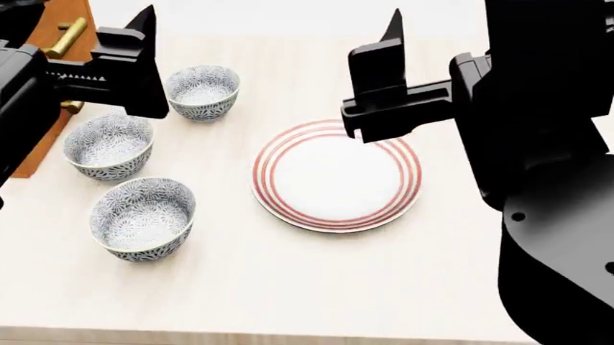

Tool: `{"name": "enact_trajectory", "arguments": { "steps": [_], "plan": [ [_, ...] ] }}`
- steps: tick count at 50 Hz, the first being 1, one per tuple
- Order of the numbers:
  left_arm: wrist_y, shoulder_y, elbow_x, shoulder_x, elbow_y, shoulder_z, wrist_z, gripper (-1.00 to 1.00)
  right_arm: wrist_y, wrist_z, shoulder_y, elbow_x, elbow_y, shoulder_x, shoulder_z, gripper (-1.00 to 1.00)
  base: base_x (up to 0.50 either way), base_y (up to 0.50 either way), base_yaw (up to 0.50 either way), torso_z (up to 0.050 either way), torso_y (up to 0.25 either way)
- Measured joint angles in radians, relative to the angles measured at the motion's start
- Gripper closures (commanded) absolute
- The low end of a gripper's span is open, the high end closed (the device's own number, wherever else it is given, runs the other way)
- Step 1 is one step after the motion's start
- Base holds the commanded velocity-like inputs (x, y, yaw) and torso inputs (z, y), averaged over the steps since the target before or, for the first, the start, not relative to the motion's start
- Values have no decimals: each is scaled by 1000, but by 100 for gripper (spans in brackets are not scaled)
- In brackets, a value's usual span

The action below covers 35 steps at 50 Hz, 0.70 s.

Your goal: Put the bowl at the front on the plate.

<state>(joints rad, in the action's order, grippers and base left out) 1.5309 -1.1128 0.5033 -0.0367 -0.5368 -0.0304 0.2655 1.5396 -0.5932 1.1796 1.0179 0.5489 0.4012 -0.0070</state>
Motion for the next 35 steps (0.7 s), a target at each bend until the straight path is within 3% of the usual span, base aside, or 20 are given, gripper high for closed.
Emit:
{"name": "enact_trajectory", "arguments": {
  "steps": [10, 35],
  "plan": [
    [-14, -14, 38, -19, 11, 9, 32, -100, -5, -50, 36, 84, -23, 34, -30, -100, 159, 0, 0, 0, 0],
    [-28, -31, 105, -39, 22, 14, 87, -100, -42, -113, 66, 179, -44, 79, -69, -100, 355, 0, 0, 0, 0]
  ]
}}
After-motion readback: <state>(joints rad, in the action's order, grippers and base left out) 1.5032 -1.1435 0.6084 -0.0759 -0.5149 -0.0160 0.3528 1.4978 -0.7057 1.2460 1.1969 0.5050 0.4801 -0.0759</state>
